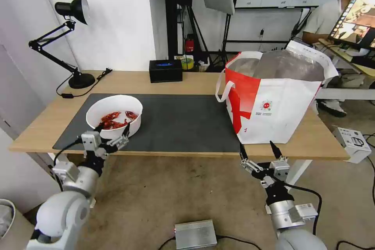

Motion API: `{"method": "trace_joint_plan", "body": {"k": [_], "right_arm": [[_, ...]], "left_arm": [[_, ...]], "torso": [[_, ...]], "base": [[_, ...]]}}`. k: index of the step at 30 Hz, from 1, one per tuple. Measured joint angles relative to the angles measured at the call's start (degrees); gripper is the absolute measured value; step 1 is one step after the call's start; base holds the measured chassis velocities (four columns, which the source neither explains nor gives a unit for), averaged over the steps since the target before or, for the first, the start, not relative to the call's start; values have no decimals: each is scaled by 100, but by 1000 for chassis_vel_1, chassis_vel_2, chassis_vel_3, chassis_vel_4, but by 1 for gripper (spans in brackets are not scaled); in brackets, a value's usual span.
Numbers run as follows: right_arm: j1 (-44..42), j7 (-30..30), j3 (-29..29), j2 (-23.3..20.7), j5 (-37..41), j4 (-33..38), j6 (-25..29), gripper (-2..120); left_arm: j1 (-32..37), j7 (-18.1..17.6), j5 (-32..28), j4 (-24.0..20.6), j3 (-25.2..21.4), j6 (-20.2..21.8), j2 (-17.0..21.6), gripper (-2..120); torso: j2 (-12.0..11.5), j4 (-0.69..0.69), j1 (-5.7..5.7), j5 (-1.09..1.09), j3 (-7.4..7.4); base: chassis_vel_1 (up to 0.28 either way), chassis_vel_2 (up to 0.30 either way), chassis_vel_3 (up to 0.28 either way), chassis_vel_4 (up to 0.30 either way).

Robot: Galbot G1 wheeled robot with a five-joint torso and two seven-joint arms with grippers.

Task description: Pick up the trash from the table and place it into the takeout bag.

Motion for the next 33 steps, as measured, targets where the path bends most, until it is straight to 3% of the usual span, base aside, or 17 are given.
{"method": "trace_joint_plan", "body": {"k": [5, 6, 7, 8, 11, 12, 15, 16, 19, 23, 26, 33], "right_arm": [[1, -1, 1, 0, 2, -2, 2, 100], [1, -2, 2, 0, 2, -2, 3, 100], [2, -3, 3, 0, 3, -4, 5, 100], [2, -3, 3, 0, 3, -4, 5, 100], [4, -6, 5, -1, 4, -6, 8, 100], [4, -6, 5, -1, 4, -6, 8, 100], [5, -7, 5, -1, 4, -7, 9, 100], [5, -7, 5, -1, 4, -7, 9, 100], [7, -7, 5, -1, 5, -7, 10, 100], [6, -7, 5, -1, 6, -7, 10, 100], [7, -8, 6, -1, 7, -7, 10, 100], [7, -7, 6, -1, 10, -7, 11, 100]], "left_arm": [[-311, -285, -241, 71, 21, 239, 322, 100], [-421, -395, -344, 108, 40, 305, 439, 100], [-737, -625, -636, 255, 97, 460, 795, 100], [-737, -625, -636, 255, 97, 460, 795, 100], [-1312, -664, -1382, 636, 163, 1247, 1490, 100], [-1312, -664, -1382, 636, 163, 1247, 1490, 100], [-1671, -623, -2112, 947, 233, 1895, 1941, 100], [-1671, -623, -2112, 947, 233, 1895, 1941, 100], [-2126, -498, -2657, 1379, 409, 2482, 2369, 100], [-2536, -338, -2715, 1755, 688, 2712, 2563, 100], [-3131, -175, -2706, 2310, 1142, 2932, 2666, 100], [-3938, 189, -2262, 3185, 1772, 2944, 2657, 100]], "torso": [[0, 0, 0, 0, 0], [0, 0, 0, 0, 0], [0, 0, 0, 0, 0], [0, 0, 0, 0, 0], [0, 0, 0, 0, 0], [0, 0, 0, 0, 0], [-1, -1, 1, -1, 0], [-1, -1, 1, -1, 0], [0, 1, 0, 0, 0], [0, -1, 0, 0, 0], [0, 0, 0, -1, 0], [0, 0, 0, 0, 1]], "base": [[0, 0, 0, 0], [0, 0, 0, 0], [0, 0, 0, 0], [0, 0, 0, 0], [0, 0, 0, 0], [0, 0, 0, 0], [0, 0, 0, 0], [0, 0, 0, 0], [0, 0, 0, 0], [0, 0, 0, 0], [0, 0, 0, 0], [0, 0, 0, 0]]}}
